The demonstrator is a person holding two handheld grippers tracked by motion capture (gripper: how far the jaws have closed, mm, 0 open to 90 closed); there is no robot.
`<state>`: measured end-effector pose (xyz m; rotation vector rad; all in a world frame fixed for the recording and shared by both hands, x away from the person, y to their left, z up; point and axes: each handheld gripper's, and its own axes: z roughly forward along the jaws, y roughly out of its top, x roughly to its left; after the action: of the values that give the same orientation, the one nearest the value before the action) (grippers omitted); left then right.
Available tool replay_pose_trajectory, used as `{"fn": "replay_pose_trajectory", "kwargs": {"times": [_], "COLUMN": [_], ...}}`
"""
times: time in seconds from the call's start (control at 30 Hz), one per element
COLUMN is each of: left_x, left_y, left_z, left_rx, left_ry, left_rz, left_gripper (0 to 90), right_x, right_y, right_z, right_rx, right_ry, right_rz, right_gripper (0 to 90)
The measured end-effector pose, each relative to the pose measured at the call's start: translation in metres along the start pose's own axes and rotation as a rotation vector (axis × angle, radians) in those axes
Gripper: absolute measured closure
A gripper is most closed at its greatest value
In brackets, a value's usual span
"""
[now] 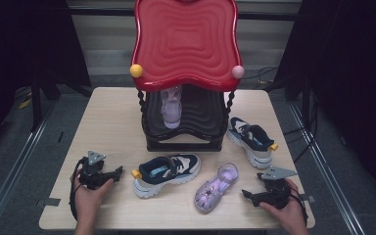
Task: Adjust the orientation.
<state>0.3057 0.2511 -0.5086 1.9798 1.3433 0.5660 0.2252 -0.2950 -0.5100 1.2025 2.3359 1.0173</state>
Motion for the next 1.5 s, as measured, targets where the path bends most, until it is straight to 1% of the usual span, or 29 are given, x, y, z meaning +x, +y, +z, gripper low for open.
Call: {"fn": "replay_pose_trajectory", "kwargs": {"times": [0.07,0.1,0.13,0.2,0.27,0.33,0.4,0.47,0.57,0.63,0.7,0.77,0.83,0.9,0.97,1.03,1.13,1.23,1.27,1.33,1.43,1.5], "left_x": [0.0,0.0,0.0,-0.001,-0.001,-0.001,-0.001,-0.001,-0.001,-0.001,-0.001,-0.001,-0.001,-0.001,-0.001,-0.001,-0.001,-0.001,-0.001,-0.001,-0.001,-0.001], "left_y": [0.0,0.0,0.0,0.0,0.0,0.0,0.0,0.0,0.0,0.0,0.0,0.0,0.0,0.0,0.0,0.0,0.0,0.0,0.0,0.0,0.0,0.0], "left_z": [0.0,0.0,0.0,0.001,0.001,0.001,0.001,0.001,0.001,0.001,0.001,0.001,0.001,0.001,0.001,0.001,0.001,0.001,0.001,0.001,0.001,0.001], "left_rx": [0.001,0.003,0.003,-0.001,0.0,0.0,0.001,0.0,0.001,0.0,0.0,0.0,0.001,0.0,0.001,0.002,0.001,0.0,0.0,0.0,0.001,0.001], "left_ry": [-0.002,-0.003,-0.003,-0.005,-0.006,-0.006,-0.006,-0.006,-0.006,-0.006,-0.006,-0.006,-0.006,-0.005,-0.005,-0.006,-0.005,-0.005,-0.005,-0.005,-0.006,-0.006], "left_rz": [0.0,0.004,0.004,0.001,0.002,0.002,0.002,0.002,0.004,0.002,0.002,0.002,0.003,0.003,0.003,0.004,0.003,0.002,0.003,0.003,0.003,0.003], "left_gripper": [20.8,20.2,19.4,18.3,17.8,17.8,17.8,17.8,17.8,17.8,17.7,17.7,17.8,17.8,17.8,17.8,17.7,17.7,17.7,17.7,17.7,17.7], "right_x": [-0.002,-0.003,-0.004,-0.004,-0.001,0.004,0.011,0.015,0.021,0.023,0.026,0.028,0.031,0.031,0.031,0.031,0.031,0.029,0.028,0.028,0.03,0.029], "right_y": [0.0,0.001,0.002,0.004,0.007,0.011,0.018,0.023,0.03,0.031,0.033,0.035,0.037,0.039,0.04,0.041,0.042,0.04,0.039,0.038,0.038,0.038], "right_z": [-0.001,-0.002,-0.002,-0.002,-0.001,0.0,0.001,0.003,0.01,0.014,0.017,0.019,0.02,0.022,0.022,0.021,0.019,0.016,0.016,0.016,0.015,0.015], "right_rx": [-0.013,-0.016,-0.014,-0.007,-0.007,-0.007,-0.014,-0.014,-0.009,-0.009,-0.014,-0.001,0.006,-0.006,-0.016,-0.037,-0.037,-0.053,-0.057,-0.049,-0.042,-0.035], "right_ry": [0.023,0.039,0.05,0.067,0.081,0.103,0.113,0.108,0.129,0.131,0.143,0.153,0.137,0.143,0.139,0.152,0.137,0.132,0.142,0.14,0.125,0.135], "right_rz": [0.038,0.065,0.076,0.083,0.065,0.031,-0.019,-0.043,-0.06,-0.063,-0.063,-0.066,-0.083,-0.08,-0.076,-0.07,-0.08,-0.059,-0.053,-0.046,-0.065,-0.057], "right_gripper": [12.8,13.8,13.9,14.3,16.4,17.6,18.1,17.8,17.7,17.8,18.3,19.2,19.9,21.1,25.7,28.9,35.0,42.2,42.3,43.8,45.6,47.4]}}
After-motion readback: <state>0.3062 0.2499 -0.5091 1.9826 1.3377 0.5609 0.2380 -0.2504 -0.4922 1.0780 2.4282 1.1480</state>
